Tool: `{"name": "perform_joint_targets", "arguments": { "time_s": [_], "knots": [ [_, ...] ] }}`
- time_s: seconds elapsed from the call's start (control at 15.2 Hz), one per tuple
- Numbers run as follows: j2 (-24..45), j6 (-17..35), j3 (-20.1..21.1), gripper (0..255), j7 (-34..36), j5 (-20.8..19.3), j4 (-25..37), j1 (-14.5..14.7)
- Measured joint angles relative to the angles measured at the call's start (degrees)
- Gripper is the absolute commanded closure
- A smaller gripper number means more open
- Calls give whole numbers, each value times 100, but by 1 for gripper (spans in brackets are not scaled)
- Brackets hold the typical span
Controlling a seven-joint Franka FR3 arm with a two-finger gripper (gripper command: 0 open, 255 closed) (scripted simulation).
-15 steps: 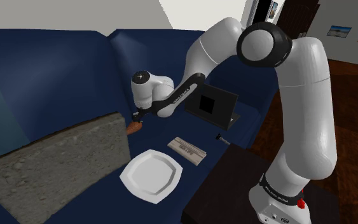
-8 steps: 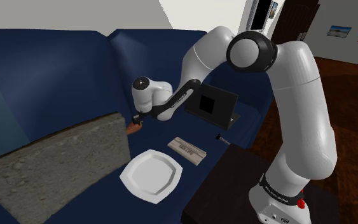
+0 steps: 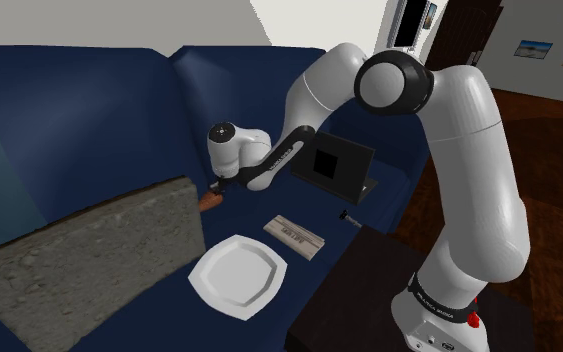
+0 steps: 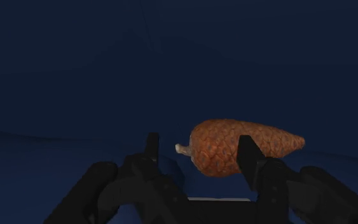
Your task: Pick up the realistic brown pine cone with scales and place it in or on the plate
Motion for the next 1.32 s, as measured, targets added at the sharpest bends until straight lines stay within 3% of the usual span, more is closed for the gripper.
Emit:
{"name": "perform_joint_targets", "arguments": {
  "time_s": [0.53,0.59,0.79,1.32],
  "knots": [
    [1,0,0,255,0,0,0,0],
    [1,0,0,0,0,0,0,0],
    [210,129,12,0,458,257,157,-20],
    [1888,894,193,0,3264,2121,1962,-137]
  ]
}}
